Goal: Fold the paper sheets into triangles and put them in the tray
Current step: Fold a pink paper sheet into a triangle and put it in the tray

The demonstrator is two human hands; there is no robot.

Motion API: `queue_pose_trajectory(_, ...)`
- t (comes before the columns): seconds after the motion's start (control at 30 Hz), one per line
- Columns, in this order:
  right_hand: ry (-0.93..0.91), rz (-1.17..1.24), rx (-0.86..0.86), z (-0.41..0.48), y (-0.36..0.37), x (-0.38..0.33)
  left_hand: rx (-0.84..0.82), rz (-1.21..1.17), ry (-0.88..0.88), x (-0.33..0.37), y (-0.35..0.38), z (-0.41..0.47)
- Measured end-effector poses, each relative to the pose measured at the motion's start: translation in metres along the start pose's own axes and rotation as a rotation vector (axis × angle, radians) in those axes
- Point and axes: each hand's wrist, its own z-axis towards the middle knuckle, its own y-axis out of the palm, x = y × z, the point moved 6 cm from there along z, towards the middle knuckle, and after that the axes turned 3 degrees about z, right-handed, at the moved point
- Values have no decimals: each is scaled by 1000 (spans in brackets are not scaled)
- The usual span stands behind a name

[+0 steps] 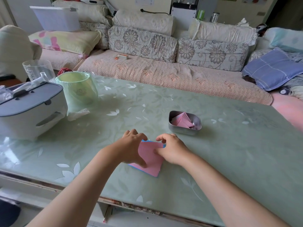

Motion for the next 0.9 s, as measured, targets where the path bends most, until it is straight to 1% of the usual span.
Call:
queue_pose_trajectory(0.1, -29, 42, 6, 1, -1, 0, 52, -26, 3, 0, -6, 2)
queue_pose_trajectory(0.3, -73, 36, -19, -3, 0, -2, 116, -77, -37, -4, -15, 5)
queue_pose_trajectory(0.47, -132, 156, 30, -7, -16, -7, 285, -272, 42, 10, -34, 7)
queue_pose_trajectory(0.53, -126, 241, 43, -12, -24, -4, 329, -348, 47, 15, -37, 9)
queue_pose_trajectory(0.63, -75, 369, 79, -21, -37, 9, 311, -373, 33, 23, -33, 14)
queue_pose_trajectory(0.73, -33, 433, 111, -34, -47, 24, 296, -385, 8, 33, -28, 20)
queue_pose_trajectory(0.9, 24, 403, 157, -49, -58, 54, 326, -406, 6, 53, -24, 31)
